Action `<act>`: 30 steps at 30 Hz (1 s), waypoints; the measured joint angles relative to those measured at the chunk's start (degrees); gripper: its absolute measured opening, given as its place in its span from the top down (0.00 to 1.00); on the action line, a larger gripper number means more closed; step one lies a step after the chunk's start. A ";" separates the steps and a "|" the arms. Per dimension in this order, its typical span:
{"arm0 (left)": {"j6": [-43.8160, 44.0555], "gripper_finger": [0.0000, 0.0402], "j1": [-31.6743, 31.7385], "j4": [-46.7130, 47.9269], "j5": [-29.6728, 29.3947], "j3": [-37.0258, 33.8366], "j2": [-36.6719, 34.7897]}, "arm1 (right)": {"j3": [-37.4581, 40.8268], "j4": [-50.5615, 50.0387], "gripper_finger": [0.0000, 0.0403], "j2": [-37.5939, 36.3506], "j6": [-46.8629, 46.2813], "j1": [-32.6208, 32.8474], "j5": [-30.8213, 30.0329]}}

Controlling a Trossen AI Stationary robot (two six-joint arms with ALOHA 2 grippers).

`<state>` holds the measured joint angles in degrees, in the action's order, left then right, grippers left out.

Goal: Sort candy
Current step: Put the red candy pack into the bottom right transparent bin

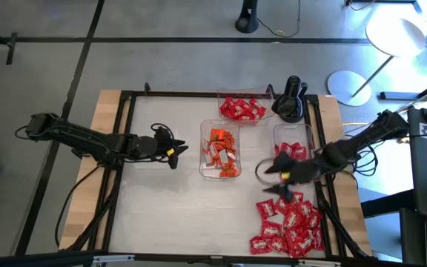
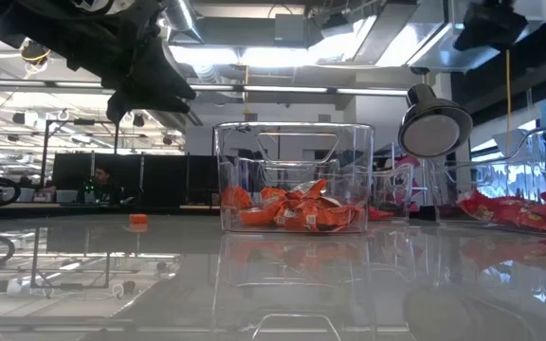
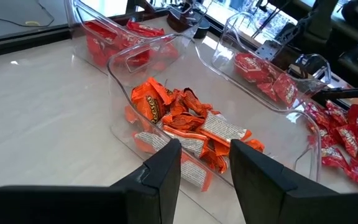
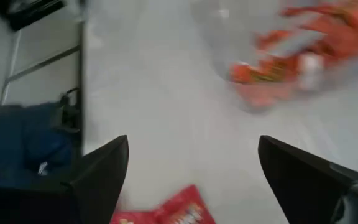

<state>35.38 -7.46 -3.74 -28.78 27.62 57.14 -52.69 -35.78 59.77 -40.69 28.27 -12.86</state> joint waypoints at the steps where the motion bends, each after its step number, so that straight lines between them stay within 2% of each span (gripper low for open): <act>1: 0.11 0.68 0.00 0.00 0.00 0.00 0.00 | 0.18 2.08 0.12 1.47 1.48 0.65 0.01; 13: -0.94 0.68 0.00 0.16 -0.10 0.00 0.00 | 0.32 2.91 0.14 19.10 6.68 6.56 6.25; 20: -0.93 0.68 0.00 0.18 -0.19 0.00 0.02 | 0.32 2.90 0.14 25.30 10.34 9.91 6.58; 30: -0.93 0.68 0.00 0.12 -0.76 0.00 0.02 | 0.33 2.91 0.14 32.19 10.99 12.39 5.92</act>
<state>34.46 -7.46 -3.62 -29.54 27.62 57.17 -52.37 -32.86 91.96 -29.70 40.66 -6.94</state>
